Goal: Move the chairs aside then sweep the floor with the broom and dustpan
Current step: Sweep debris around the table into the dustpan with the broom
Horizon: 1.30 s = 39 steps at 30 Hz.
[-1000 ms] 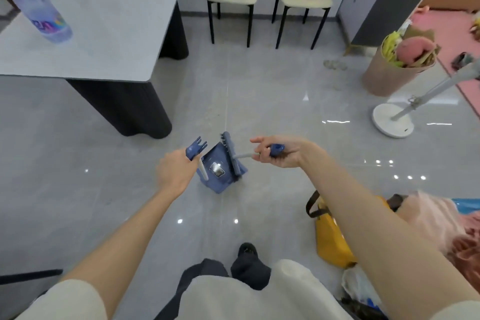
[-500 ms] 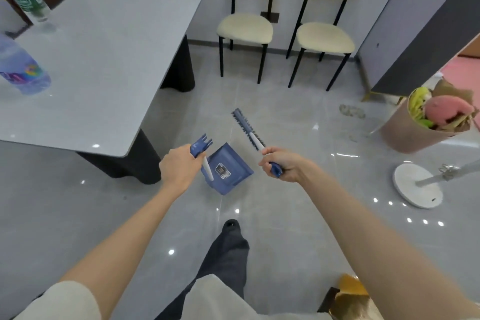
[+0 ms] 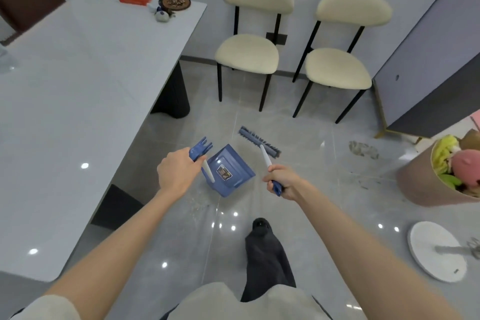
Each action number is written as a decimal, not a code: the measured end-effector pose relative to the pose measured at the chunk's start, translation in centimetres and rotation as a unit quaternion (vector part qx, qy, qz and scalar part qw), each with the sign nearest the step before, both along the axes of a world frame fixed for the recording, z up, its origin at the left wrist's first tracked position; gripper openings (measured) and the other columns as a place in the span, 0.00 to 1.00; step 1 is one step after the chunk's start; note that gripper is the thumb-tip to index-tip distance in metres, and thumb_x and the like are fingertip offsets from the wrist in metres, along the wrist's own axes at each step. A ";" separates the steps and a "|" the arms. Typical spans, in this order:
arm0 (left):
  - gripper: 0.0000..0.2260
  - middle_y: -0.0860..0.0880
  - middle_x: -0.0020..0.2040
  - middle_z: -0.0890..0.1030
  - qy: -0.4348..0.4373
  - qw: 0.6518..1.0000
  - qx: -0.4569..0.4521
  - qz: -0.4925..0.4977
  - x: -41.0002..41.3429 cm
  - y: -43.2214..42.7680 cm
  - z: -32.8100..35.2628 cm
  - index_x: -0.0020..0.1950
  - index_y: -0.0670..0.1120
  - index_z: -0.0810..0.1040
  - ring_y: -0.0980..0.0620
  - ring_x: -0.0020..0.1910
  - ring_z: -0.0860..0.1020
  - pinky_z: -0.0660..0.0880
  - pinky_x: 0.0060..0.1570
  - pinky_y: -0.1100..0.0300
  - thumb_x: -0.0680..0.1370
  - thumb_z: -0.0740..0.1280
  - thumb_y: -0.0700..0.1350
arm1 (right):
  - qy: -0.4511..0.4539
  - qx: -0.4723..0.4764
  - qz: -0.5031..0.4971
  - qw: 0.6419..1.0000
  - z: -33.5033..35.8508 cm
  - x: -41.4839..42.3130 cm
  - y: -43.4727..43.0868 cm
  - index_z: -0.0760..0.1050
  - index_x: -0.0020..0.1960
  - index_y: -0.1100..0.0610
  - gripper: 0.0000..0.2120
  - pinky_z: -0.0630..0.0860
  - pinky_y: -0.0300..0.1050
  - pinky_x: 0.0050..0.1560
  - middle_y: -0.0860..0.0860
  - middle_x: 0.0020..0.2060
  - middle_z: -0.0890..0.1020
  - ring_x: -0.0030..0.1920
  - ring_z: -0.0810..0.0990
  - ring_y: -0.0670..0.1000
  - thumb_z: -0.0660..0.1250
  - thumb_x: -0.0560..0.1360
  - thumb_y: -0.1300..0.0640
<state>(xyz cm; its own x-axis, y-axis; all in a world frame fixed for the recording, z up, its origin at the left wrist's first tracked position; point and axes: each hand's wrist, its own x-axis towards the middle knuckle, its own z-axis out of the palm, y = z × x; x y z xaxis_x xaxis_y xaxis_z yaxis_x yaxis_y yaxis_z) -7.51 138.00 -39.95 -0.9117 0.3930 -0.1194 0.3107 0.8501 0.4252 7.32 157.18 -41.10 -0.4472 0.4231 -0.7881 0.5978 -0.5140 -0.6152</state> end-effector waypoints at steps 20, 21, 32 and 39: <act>0.19 0.46 0.35 0.78 -0.058 0.987 -0.082 0.127 -17.6 21.7 -4.6 0.32 0.47 0.69 0.43 0.36 0.77 0.73 0.36 0.56 0.74 0.66 0.60 | -0.227 0.124 0.274 0.927 -12.8 -26.3 29.7 0.66 0.39 0.65 0.12 0.62 0.35 0.18 0.57 0.28 0.69 0.24 0.66 0.52 0.53 0.80 0.67; 0.19 0.47 0.34 0.78 -0.063 0.986 -0.087 0.129 -17.9 21.6 -5.0 0.33 0.47 0.69 0.44 0.36 0.76 0.73 0.36 0.56 0.74 0.66 0.60 | -0.238 0.139 0.317 0.907 -13.4 -26.4 29.4 0.66 0.37 0.65 0.13 0.63 0.39 0.20 0.58 0.28 0.69 0.25 0.66 0.52 0.52 0.80 0.66; 0.17 0.46 0.37 0.80 -0.067 0.982 -0.091 0.150 -13.2 13.7 -5.9 0.37 0.47 0.73 0.45 0.36 0.76 0.70 0.34 0.59 0.74 0.66 0.60 | -0.267 0.167 0.466 0.827 -13.9 -21.1 21.9 0.65 0.33 0.64 0.15 0.72 0.44 0.30 0.57 0.29 0.73 0.27 0.72 0.53 0.54 0.79 0.66; 0.16 0.45 0.37 0.80 -0.080 0.976 -0.086 0.182 -4.7 1.9 -5.8 0.36 0.48 0.72 0.42 0.40 0.78 0.71 0.37 0.57 0.74 0.66 0.59 | -0.278 0.153 0.532 0.785 -13.5 -14.0 9.8 0.65 0.33 0.67 0.14 0.69 0.45 0.28 0.60 0.28 0.73 0.25 0.70 0.54 0.51 0.77 0.67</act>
